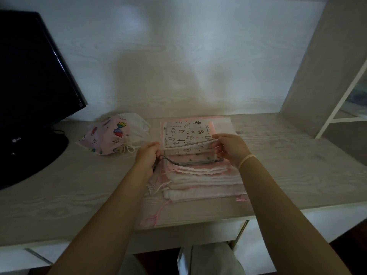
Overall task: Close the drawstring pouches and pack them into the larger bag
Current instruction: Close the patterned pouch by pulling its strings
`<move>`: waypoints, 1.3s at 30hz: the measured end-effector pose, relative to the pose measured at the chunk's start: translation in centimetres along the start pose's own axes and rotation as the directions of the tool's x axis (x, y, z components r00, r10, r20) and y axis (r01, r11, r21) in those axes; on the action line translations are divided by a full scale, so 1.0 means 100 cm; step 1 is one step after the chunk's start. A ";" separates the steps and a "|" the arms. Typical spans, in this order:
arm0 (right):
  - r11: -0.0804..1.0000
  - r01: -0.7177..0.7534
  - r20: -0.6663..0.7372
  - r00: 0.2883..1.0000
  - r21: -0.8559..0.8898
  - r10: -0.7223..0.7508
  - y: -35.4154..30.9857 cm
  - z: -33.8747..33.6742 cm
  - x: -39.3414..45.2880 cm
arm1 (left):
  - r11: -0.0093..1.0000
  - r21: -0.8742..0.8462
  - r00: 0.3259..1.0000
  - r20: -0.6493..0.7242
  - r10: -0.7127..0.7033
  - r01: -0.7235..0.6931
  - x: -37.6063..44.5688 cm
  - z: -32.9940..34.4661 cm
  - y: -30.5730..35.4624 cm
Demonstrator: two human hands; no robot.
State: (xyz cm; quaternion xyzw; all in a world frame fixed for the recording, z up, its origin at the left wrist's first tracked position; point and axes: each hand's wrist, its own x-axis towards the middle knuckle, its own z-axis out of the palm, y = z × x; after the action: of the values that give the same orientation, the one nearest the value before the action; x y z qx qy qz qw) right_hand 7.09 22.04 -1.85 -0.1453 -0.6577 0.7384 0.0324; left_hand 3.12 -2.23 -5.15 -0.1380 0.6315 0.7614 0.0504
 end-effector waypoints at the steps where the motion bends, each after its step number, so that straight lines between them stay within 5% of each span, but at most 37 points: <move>1: 0.992 -0.031 -0.035 0.999 0.126 0.035 0.003 -0.001 0.002 | 0.999 -0.035 1.000 -0.020 -0.003 0.003 0.000 0.000 0.001; 4: 0.867 -0.061 -0.175 0.970 0.494 0.168 0.013 -0.007 0.009 | 0.962 -0.266 0.994 -0.078 -0.079 0.056 0.006 -0.003 0.000; 7: 0.766 -0.010 -0.251 0.942 0.643 0.223 0.017 -0.011 0.013 | 0.883 -0.460 0.984 -0.101 -0.149 0.087 0.011 -0.008 -0.001; 15: 0.906 0.010 -0.056 0.998 0.423 0.016 0.004 -0.004 0.010 | 0.929 -0.363 0.996 -0.016 -0.086 0.075 0.009 0.006 0.006; 22: 0.965 0.092 -0.072 0.995 0.245 -0.076 0.000 0.006 0.014 | 0.810 -0.571 0.976 0.218 -0.010 0.136 -0.010 0.028 0.029; 25: 0.921 0.056 -0.040 0.998 0.385 -0.044 -0.005 0.012 0.011 | 0.833 -0.531 0.971 0.235 -0.031 0.156 -0.006 0.034 0.029; 28: 0.833 -0.019 0.006 1.000 0.553 0.019 -0.008 0.017 0.012 | 0.944 -0.322 0.981 0.195 -0.004 0.068 0.000 0.036 0.025; 31: 0.915 -0.053 0.011 0.999 0.399 0.053 -0.008 0.020 0.014 | 0.992 0.055 0.989 0.100 0.109 -0.115 0.000 0.038 0.022; 35: 0.997 0.070 -0.072 0.995 -0.012 -0.071 -0.007 0.026 0.014 | 0.742 0.562 0.923 0.122 0.364 -0.367 -0.004 0.039 0.020; 39: 0.875 0.159 -0.252 0.920 -0.458 -0.299 -0.005 0.019 0.022 | 0.512 0.751 0.867 0.162 0.471 -0.418 -0.001 0.020 0.016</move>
State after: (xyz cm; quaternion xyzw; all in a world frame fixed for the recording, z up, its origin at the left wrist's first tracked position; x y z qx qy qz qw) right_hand 4.42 20.81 -1.54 -0.1849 -0.8025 0.5335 0.1925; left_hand 2.49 -0.61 -3.29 0.0393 0.9074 0.4031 -0.1121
